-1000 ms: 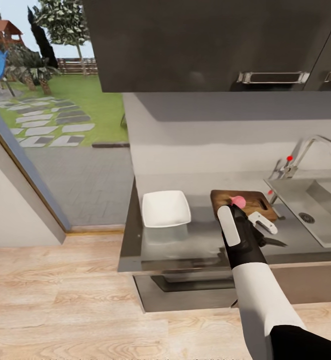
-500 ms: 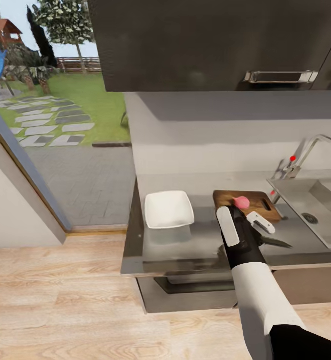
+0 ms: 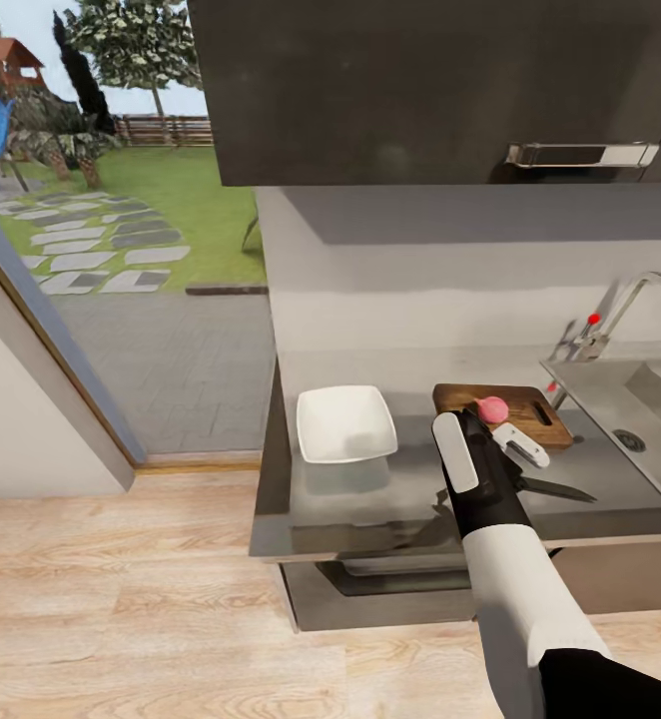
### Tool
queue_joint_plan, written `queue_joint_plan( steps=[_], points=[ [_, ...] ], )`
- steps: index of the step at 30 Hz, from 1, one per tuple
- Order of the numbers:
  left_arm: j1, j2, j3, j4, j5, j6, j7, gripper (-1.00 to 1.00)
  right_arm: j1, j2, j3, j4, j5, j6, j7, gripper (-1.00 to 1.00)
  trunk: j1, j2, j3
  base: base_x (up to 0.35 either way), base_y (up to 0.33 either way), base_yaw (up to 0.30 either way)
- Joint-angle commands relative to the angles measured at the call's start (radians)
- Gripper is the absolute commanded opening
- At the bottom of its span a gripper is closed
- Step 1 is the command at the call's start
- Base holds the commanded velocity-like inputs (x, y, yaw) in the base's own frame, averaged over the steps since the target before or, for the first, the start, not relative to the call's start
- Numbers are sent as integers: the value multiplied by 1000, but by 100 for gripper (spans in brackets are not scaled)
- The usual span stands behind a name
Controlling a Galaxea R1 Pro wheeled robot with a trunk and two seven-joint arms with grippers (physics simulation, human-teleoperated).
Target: In the kitchen, take the Vidalia onion out of the sink, dice it on the chopping board with the paring knife, put the diced onion into the bowl on the countertop, then place both the paring knife and the chopping board into the sink.
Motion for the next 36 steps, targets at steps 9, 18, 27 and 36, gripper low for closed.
queue_joint_plan(
  steps=[9,18,27,36],
  points=[
    [0,1,-10,-2,10,-3,9,100,-1,1,-3,-1,-3,10,-3,100,1,-2,-2,36,-16,0],
    [0,0,-10,-1,10,-3,9,100,-1,1,-5,-1,-2,10,-3,100,1,-2,-2,2,-1,0],
    [0,-6,-10,0,10,-4,9,100,-1,1,-5,-2,-3,10,1,100,1,-2,-2,30,-31,0],
    [0,-6,-11,2,10,-4,9,100,-1,1,-5,-3,-4,10,2,100,1,-2,-2,58,-39,0]
  ],
)
